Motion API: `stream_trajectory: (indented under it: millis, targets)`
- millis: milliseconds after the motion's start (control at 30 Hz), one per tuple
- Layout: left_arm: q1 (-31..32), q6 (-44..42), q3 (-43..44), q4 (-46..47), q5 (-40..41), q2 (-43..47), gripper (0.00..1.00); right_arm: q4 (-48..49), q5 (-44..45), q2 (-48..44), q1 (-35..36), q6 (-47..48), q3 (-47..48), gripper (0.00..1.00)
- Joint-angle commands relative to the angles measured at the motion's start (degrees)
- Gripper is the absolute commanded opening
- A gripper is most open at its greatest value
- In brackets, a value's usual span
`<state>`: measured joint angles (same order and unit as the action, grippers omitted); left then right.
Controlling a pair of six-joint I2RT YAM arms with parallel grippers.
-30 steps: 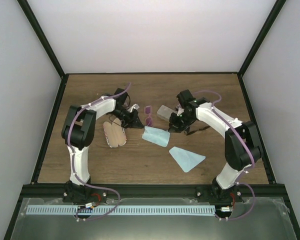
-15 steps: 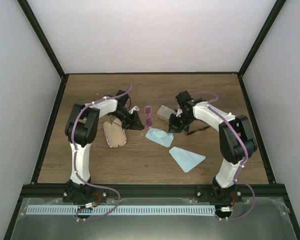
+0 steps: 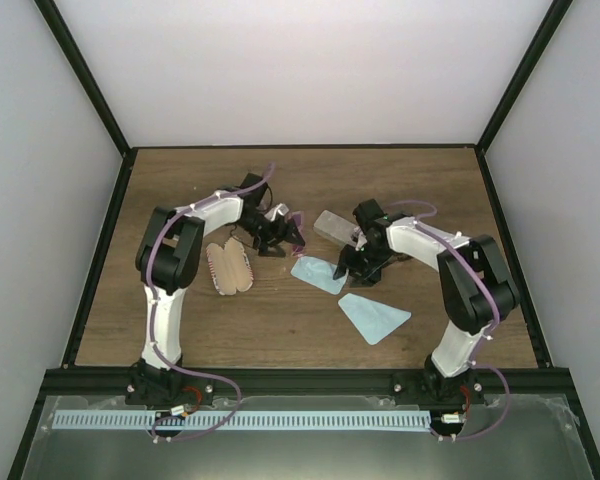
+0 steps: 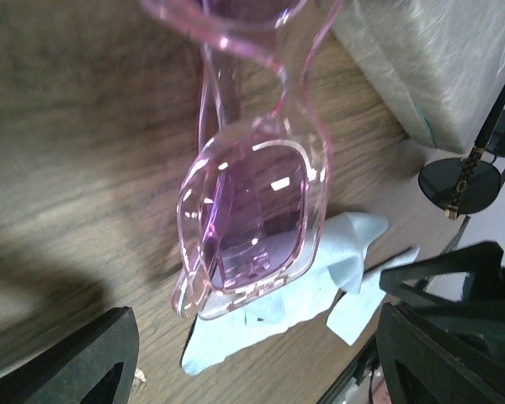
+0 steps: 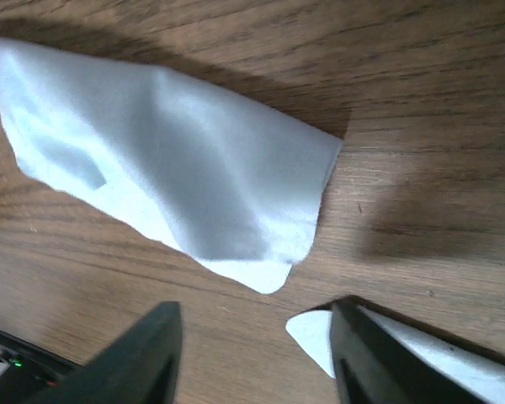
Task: Organize the sunglasses
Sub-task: Adjust the glasses cleaning cloth at the center of the board.
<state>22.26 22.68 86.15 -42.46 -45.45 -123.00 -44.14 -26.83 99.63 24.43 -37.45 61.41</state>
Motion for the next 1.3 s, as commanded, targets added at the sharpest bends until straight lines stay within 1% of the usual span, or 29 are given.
stream_trajectory:
  millis: [0,67,133,200,233,367,400,433,533,567,633,700,733,833,1000,1267]
  targets:
    - [0.0,-1.3,2.6,1.9,3.2,1.8,0.79,0.2,4.5,-6.8,0.6,-1.3,1.3,0.59]
    - [0.1,-2.1,2.2,3.6,5.9,4.3,0.75,-2.4,8.2,-9.2,0.6,-1.7,2.6,0.60]
    - [0.4,-3.3,2.1,4.3,8.9,5.8,0.65,-4.5,9.7,-11.4,0.6,-1.4,2.4,0.60]
    - [0.5,-3.6,2.1,4.6,9.8,6.2,0.51,-5.9,10.2,-13.2,1.2,-1.2,0.4,0.56]
    - [0.6,-3.5,2.2,4.6,9.7,5.8,0.42,-6.5,10.8,-13.9,1.9,-1.2,-0.8,0.54]
    - [0.6,-2.9,2.6,4.4,9.1,5.3,0.08,-9.3,14.2,-15.4,7.4,-2.5,-5.5,0.48]
    - [0.6,-2.9,2.6,4.4,9.2,5.3,0.05,-9.9,15.0,-15.7,9.0,-3.5,-6.6,0.46]
    - [0.6,-2.8,2.5,4.4,9.2,5.4,0.04,-10.3,15.8,-16.0,10.3,-5.0,-7.8,0.44]
    - [0.7,-2.6,2.5,4.4,9.1,5.6,0.04,-11.4,16.6,-17.7,12.8,-9.1,-11.1,0.43]
    - [0.7,-2.6,2.5,4.5,9.3,5.8,0.07,-11.7,16.8,-18.6,13.2,-10.5,-12.0,0.44]
    - [0.6,-2.5,2.3,4.6,9.7,6.4,0.18,-12.6,17.3,-20.5,13.4,-12.5,-13.6,0.53]
    - [0.7,-2.5,2.1,4.8,9.7,6.8,0.30,-13.9,18.1,-22.1,13.5,-13.6,-14.8,0.54]
    - [0.7,-2.5,1.9,4.9,9.4,6.9,0.32,-14.5,18.4,-22.5,13.5,-13.8,-15.4,0.54]
    - [0.7,-2.3,1.0,5.2,9.2,7.5,0.34,-15.3,18.4,-23.1,13.9,-14.2,-17.5,0.52]
    - [1.0,-2.0,0.1,5.7,8.9,8.1,0.35,-13.0,17.4,-23.8,14.5,-15.2,-21.1,0.49]
    - [1.7,-1.5,-1.1,5.9,8.1,8.2,0.36,-7.6,17.0,-17.6,14.7,-14.4,-20.2,0.49]
